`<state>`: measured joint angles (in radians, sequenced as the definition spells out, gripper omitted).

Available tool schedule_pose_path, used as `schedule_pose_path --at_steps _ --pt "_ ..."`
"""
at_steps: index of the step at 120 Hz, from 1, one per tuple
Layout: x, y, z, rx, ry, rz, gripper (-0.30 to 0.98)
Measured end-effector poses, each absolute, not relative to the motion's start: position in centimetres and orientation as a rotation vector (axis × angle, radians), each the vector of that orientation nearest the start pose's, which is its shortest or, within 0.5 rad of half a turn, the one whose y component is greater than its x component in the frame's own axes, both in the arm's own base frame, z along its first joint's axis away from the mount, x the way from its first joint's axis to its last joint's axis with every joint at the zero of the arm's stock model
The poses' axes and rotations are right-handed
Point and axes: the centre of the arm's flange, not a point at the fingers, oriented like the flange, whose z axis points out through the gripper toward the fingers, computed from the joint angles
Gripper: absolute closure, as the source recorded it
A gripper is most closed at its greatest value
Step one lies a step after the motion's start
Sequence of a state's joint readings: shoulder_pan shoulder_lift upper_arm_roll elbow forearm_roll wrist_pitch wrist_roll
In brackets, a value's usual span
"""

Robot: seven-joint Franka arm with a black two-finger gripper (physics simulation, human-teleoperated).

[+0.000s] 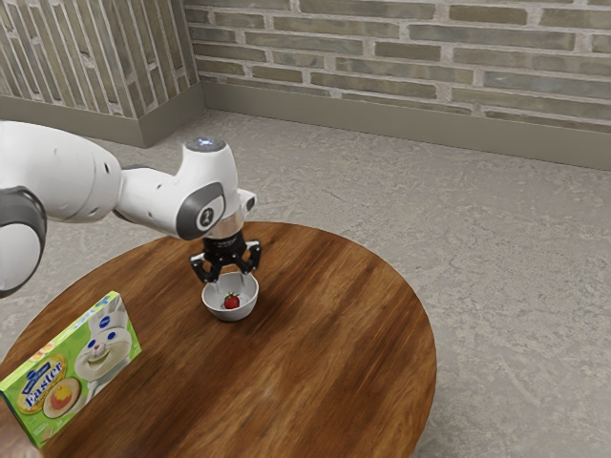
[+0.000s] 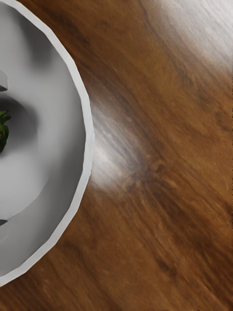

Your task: Take strawberry from the bowl

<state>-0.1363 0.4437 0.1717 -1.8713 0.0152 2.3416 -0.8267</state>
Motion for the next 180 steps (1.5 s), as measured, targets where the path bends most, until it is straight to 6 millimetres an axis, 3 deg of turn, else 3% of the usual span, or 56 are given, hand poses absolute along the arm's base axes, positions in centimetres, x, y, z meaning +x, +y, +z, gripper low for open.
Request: schedule_pose_path --at_steps 22,56,180 --pt "63.7 1.6 28.7 -2.813 -1.262 -0.103 0.38" --pt "62.4 1.8 27.4 -2.803 -1.272 -0.068 0.38" --pt "62.6 1.8 26.0 -2.804 -1.304 -0.081 0.38"
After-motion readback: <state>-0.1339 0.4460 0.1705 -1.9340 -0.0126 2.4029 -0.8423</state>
